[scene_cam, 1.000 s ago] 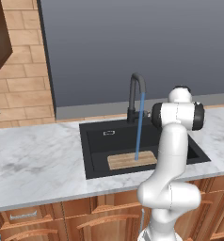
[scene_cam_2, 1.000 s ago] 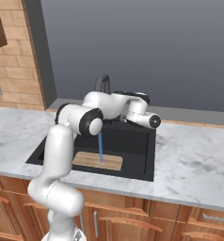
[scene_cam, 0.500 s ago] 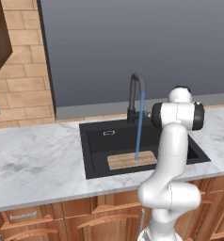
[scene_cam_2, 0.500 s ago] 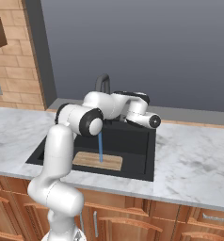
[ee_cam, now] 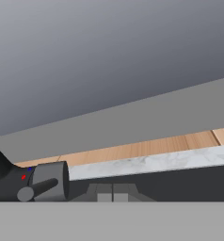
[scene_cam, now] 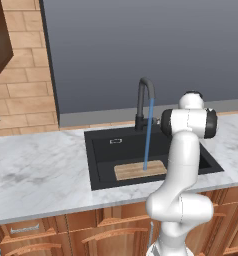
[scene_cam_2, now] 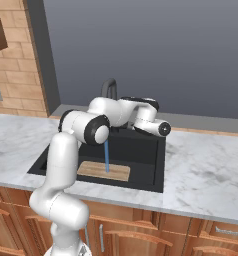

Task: Turn on the sink faucet with hot water and rinse the cutting board for ten seconds, then turn off the faucet. Push the cutting board to reach the water if necessary.

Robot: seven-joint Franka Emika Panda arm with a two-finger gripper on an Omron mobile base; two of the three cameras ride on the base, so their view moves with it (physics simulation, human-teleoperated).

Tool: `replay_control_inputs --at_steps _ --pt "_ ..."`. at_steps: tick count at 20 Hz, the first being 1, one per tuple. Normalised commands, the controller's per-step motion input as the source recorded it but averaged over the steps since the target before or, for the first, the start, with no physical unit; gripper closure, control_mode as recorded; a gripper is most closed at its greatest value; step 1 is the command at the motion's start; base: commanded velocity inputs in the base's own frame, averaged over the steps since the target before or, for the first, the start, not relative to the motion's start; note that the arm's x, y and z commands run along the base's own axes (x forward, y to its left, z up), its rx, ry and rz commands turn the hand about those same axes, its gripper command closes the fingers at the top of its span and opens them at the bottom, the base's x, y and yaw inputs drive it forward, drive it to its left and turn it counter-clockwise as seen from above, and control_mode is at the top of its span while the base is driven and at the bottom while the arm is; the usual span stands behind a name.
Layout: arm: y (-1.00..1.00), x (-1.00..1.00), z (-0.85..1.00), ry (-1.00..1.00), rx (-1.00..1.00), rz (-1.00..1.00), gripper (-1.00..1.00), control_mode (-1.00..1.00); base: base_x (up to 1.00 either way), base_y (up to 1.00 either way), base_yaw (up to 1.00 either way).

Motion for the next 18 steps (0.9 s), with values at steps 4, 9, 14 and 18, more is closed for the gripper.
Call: replay_control_inputs --at_steps 4,9,14,18 --pt "0.00 0.00 0.00 0.00 0.00 0.00 1.00 -1.00 0.00 0.00 0.00" --pt "0.00 0.00 0.00 0.00 0.00 0.00 1.00 -1.00 0.00 0.00 0.00" --pt "0.00 0.00 0.00 0.00 0.00 0.01 1.00 -1.00 0.00 0.00 0.00" --pt "0.00 0.10 0.00 0.00 0.00 0.01 1.00 -1.00 0.00 0.00 0.00"
